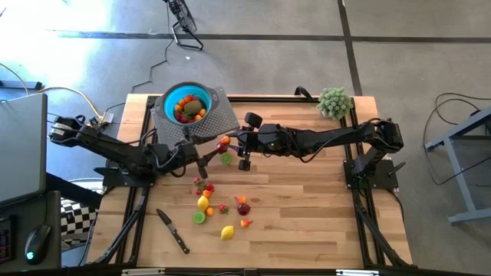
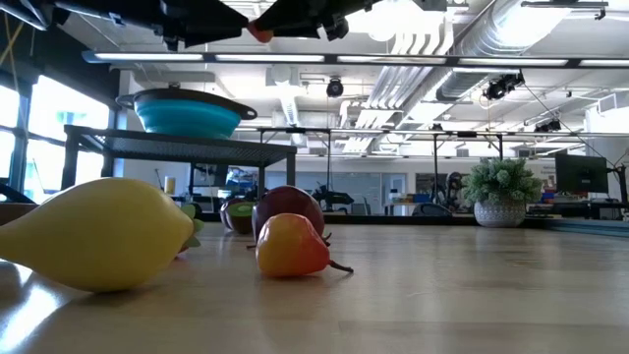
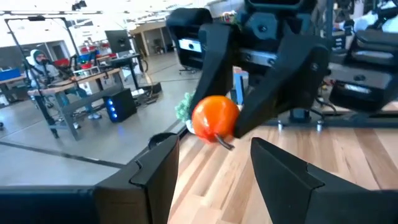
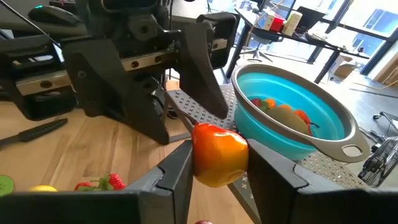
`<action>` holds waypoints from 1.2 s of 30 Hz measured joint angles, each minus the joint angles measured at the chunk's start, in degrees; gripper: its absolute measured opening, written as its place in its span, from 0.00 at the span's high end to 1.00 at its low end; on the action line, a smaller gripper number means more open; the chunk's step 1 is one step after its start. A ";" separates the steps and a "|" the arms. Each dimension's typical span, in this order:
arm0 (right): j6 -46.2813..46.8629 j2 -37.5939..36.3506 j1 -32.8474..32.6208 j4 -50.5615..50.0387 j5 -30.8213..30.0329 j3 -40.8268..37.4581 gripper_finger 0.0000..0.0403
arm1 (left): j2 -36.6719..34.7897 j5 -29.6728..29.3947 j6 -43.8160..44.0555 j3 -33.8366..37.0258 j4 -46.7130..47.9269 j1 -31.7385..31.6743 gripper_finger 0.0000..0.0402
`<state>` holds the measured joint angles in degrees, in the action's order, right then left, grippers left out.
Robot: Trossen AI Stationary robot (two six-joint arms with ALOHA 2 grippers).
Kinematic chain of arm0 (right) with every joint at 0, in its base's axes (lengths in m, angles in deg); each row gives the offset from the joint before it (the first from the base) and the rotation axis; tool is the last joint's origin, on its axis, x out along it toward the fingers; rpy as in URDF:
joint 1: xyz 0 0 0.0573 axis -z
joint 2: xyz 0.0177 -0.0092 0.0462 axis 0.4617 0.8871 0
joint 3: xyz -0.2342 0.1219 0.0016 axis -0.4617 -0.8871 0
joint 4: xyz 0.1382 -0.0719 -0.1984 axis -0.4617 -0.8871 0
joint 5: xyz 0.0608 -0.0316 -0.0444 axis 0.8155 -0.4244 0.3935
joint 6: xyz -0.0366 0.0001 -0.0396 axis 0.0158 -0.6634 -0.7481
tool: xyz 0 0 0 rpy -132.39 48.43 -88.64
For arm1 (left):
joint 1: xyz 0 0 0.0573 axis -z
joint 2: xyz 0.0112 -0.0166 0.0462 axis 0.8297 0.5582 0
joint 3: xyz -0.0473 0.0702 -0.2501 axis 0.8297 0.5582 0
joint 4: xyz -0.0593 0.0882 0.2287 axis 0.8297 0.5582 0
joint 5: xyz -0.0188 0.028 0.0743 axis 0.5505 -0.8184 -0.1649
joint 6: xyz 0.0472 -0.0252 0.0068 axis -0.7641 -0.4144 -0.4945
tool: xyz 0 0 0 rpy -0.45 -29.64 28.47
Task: Pick & Place Fruit
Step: Put the orange pear into the blue strainer bowl on the shelf
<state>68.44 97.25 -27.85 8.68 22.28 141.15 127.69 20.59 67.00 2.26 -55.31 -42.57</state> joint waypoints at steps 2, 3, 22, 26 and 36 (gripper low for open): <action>-0.01 0.00 0.00 0.00 -0.02 0.00 0.69 | -0.03 0.02 -0.02 0.00 -0.09 0.00 0.52; -0.01 0.00 0.00 0.00 -0.02 0.00 0.69 | -0.03 0.09 0.00 0.00 -0.02 0.00 0.52; -0.03 0.00 0.00 -0.09 -0.02 0.00 0.69 | 0.01 3.99 -0.09 0.04 -1.63 0.00 0.52; -0.03 0.00 0.00 -0.16 -0.02 0.00 0.69 | 0.01 3.96 -0.09 0.04 -1.64 0.00 0.52; -0.04 -0.02 0.00 -0.37 -0.02 0.00 0.68 | 0.01 3.84 -0.07 0.04 -1.35 0.00 0.54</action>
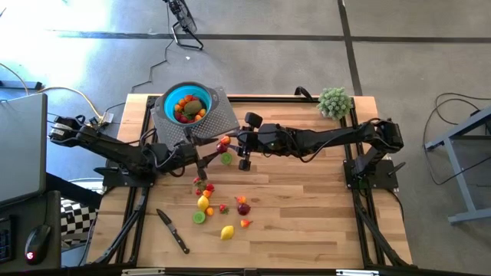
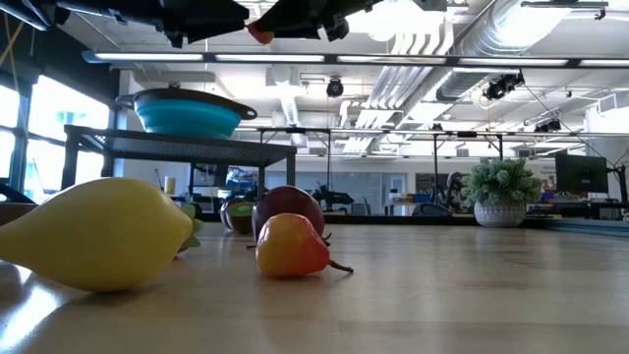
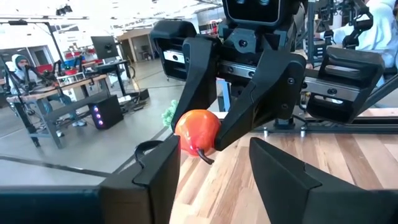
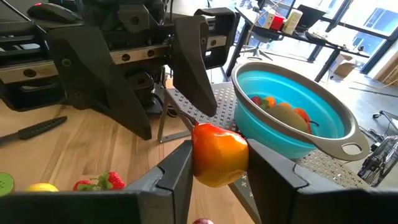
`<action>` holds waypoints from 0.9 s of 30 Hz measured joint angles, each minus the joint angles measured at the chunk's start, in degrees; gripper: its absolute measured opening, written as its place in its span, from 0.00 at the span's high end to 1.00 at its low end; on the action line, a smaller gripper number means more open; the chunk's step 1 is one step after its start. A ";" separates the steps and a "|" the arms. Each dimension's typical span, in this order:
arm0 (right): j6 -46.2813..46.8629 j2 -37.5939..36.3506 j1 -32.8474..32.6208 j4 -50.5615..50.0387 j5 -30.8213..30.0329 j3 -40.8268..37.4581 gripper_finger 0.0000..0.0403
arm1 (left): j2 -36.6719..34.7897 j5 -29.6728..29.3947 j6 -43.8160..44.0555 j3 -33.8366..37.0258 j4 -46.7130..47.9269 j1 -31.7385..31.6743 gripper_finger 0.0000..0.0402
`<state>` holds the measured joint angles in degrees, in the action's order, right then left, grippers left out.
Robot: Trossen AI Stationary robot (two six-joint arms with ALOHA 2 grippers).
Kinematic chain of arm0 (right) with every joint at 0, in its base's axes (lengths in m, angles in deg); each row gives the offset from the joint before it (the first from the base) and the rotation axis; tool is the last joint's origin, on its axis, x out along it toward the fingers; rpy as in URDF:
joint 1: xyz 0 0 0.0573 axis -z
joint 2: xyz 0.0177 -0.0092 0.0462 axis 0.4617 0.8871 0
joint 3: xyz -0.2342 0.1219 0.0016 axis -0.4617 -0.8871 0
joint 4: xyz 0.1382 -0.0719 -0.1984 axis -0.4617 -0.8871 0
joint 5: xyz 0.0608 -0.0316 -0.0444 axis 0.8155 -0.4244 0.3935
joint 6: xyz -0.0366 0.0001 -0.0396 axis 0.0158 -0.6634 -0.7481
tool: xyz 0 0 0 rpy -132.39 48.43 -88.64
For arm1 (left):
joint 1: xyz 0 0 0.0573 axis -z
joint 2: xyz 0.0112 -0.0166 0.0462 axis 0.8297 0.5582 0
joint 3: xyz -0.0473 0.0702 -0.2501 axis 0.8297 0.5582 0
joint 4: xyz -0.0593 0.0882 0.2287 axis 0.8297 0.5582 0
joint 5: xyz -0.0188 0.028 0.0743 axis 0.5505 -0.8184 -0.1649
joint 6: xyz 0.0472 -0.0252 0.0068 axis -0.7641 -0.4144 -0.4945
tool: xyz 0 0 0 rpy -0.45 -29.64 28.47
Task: Pick & Place Fruit
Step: Put the orange pear into the blue strainer bowl on the shelf
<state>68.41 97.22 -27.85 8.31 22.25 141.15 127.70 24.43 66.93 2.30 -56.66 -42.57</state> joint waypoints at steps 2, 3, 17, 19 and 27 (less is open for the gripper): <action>0.00 0.00 0.00 0.00 0.00 0.00 0.68 | 0.00 -0.02 0.00 0.00 0.05 0.00 0.58; 0.01 0.00 0.00 0.00 0.00 0.00 0.68 | 0.00 -0.02 0.00 0.00 0.03 0.00 0.61; -0.01 -0.04 -0.02 -0.22 0.19 0.00 0.69 | 0.00 -0.62 0.02 0.00 -0.04 -0.04 0.99; -0.01 -0.04 -0.02 -0.21 0.16 0.00 0.68 | 0.00 -0.62 0.05 0.00 -0.04 -0.04 0.98; -0.26 -0.04 -0.02 -0.04 -0.01 0.00 0.68 | 0.00 -1.18 0.20 0.00 0.01 -0.02 1.00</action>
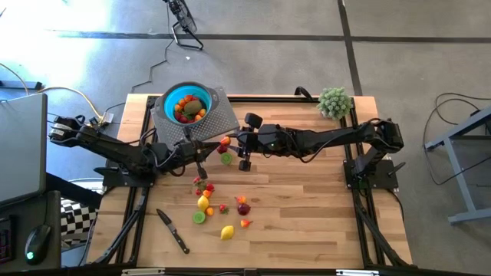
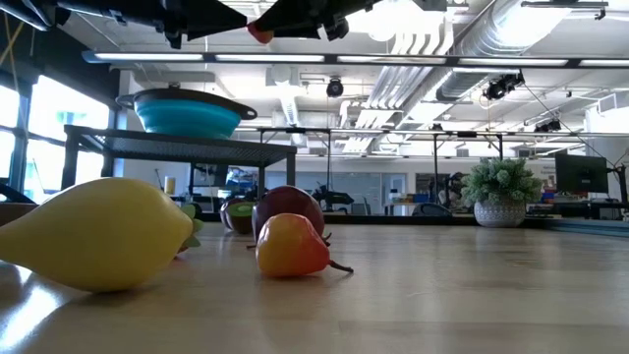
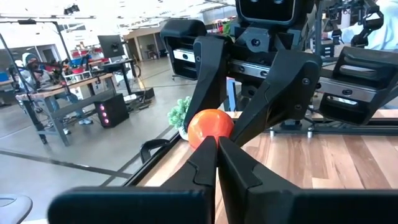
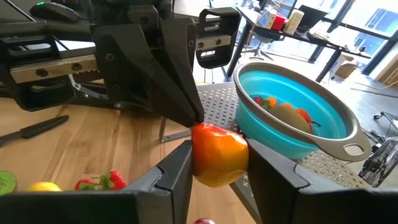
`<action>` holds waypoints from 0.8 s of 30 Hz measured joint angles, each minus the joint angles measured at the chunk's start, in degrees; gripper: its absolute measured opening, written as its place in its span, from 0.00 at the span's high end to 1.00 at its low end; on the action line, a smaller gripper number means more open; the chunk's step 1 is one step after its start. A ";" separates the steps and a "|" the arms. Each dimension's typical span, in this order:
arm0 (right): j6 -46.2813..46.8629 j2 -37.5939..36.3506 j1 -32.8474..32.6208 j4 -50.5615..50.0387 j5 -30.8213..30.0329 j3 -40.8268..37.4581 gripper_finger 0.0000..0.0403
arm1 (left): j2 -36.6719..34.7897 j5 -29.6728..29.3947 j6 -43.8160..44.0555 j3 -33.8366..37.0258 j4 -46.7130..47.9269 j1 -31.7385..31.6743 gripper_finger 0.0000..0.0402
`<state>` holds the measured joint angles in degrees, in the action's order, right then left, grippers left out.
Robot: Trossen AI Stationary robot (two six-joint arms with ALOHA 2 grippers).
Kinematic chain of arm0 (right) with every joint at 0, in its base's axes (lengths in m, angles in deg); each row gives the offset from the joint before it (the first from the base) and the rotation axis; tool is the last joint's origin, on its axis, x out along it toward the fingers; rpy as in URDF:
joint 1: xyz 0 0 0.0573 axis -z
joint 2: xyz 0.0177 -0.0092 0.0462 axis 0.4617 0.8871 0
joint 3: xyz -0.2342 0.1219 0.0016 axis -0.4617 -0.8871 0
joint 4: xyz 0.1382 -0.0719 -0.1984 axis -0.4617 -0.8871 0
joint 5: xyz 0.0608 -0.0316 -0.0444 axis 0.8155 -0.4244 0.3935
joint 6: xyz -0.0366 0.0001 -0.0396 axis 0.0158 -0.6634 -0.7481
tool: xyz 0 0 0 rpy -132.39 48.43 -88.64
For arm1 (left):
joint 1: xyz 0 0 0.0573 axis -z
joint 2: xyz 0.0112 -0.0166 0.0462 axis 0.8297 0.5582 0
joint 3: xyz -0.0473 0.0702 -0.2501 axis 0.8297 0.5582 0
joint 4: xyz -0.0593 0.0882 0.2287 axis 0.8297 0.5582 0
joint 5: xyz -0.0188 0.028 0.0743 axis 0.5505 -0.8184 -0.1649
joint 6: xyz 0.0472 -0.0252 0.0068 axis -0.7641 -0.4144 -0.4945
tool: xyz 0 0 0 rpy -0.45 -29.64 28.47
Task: Pick & Place Fruit
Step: Put the orange pear into the blue strainer bowl on the shelf
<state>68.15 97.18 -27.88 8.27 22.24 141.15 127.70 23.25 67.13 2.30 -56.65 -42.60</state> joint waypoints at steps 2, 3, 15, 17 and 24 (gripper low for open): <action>-0.21 0.00 0.00 0.02 -0.01 0.00 0.67 | 0.00 -0.11 0.00 0.00 0.01 0.00 1.00; -0.63 0.00 0.00 0.02 -0.01 0.00 0.67 | 0.00 -0.11 0.00 0.00 0.02 0.00 1.00; -2.90 -0.38 -1.00 -1.49 -2.00 0.00 0.33 | 0.00 -0.35 -0.22 0.00 0.17 0.02 1.00; -2.95 -1.27 -1.48 -4.27 -5.02 0.00 0.28 | -0.01 -1.11 -0.50 0.00 0.17 0.02 1.00; 1.00 -3.81 -3.20 -15.55 -12.99 0.00 0.22 | -2.81 -7.28 -4.18 0.00 1.90 0.02 1.00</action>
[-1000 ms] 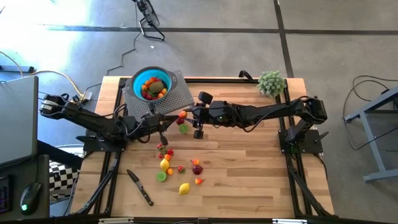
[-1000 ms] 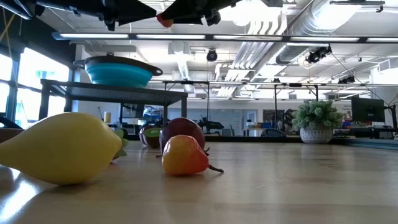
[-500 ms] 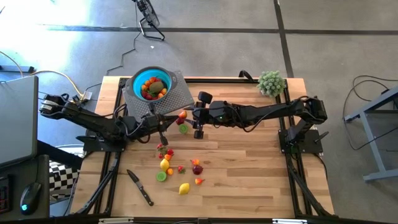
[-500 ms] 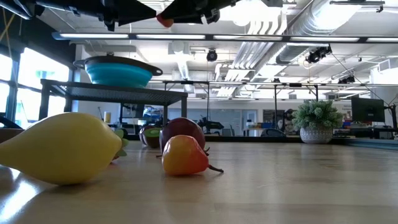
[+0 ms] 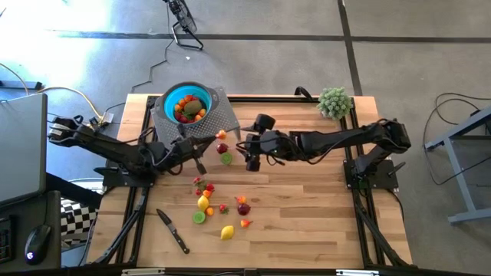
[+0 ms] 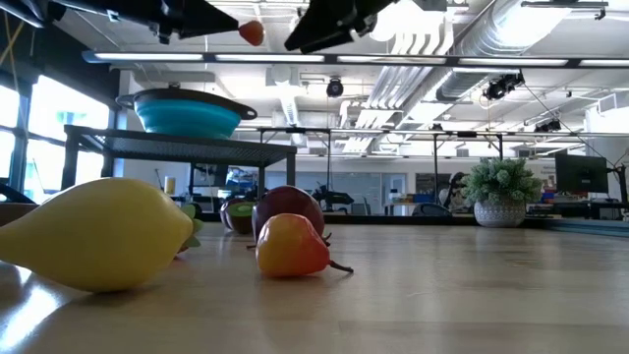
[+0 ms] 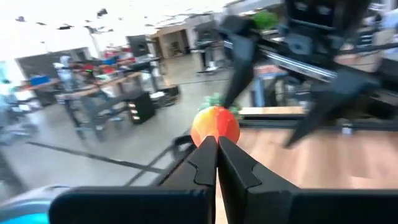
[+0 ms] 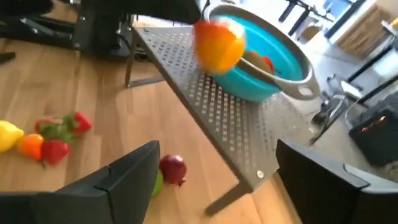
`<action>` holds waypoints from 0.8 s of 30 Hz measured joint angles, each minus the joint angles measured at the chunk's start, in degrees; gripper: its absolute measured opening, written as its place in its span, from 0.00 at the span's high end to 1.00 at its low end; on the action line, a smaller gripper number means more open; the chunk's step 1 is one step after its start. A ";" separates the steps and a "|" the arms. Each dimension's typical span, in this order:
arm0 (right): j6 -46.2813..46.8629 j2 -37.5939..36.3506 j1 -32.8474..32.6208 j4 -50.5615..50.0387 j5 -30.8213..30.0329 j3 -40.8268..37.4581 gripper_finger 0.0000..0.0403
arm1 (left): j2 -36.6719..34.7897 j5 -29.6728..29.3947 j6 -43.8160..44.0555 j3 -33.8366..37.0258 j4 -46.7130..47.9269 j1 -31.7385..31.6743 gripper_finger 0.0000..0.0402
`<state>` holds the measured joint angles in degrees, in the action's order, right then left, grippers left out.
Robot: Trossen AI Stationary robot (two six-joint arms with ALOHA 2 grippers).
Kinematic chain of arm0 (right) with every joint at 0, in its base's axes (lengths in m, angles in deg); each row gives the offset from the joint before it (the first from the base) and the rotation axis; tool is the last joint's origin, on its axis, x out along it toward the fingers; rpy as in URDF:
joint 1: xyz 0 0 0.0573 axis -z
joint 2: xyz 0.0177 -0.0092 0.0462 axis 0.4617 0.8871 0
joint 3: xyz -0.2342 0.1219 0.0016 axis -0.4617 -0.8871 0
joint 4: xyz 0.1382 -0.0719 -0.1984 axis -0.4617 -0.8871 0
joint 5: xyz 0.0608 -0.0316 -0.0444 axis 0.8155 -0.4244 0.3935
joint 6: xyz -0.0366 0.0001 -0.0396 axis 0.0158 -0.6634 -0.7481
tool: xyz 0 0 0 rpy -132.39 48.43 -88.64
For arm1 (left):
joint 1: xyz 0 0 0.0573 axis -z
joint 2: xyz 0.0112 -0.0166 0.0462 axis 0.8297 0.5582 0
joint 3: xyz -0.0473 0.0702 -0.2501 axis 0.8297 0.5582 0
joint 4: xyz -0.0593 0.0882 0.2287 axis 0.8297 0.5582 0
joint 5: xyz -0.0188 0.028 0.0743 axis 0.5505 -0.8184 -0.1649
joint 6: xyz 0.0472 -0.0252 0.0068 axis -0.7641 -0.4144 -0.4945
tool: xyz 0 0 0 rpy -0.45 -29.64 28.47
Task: Pick & Place Fruit
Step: Put the orange pear into the blue strainer bowl on the shelf
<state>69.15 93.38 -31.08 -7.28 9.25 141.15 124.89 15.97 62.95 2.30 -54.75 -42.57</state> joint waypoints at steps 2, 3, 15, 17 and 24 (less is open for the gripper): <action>2.03 -0.11 -0.19 -2.00 0.00 0.02 0.23 | -1.56 -2.98 -2.73 0.00 0.07 0.00 1.00; 3.08 -0.11 -0.19 -3.09 0.02 0.02 0.24 | -2.47 -4.79 -4.35 0.00 0.02 0.00 1.00; 9.32 0.35 1.34 -4.26 1.33 0.02 0.32 | -16.63 -24.72 -14.55 0.02 5.55 -0.02 1.00; 9.79 0.35 1.57 -4.20 1.33 0.02 0.33 | -19.03 -25.57 -14.47 0.02 7.66 -0.04 1.00; 10.94 0.35 2.13 -4.15 1.31 0.02 0.34 | -25.56 -26.34 -13.78 0.02 12.59 -0.02 1.00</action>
<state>80.09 93.73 -28.95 -11.42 10.56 141.17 99.33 -10.37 49.17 2.32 -42.15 -42.60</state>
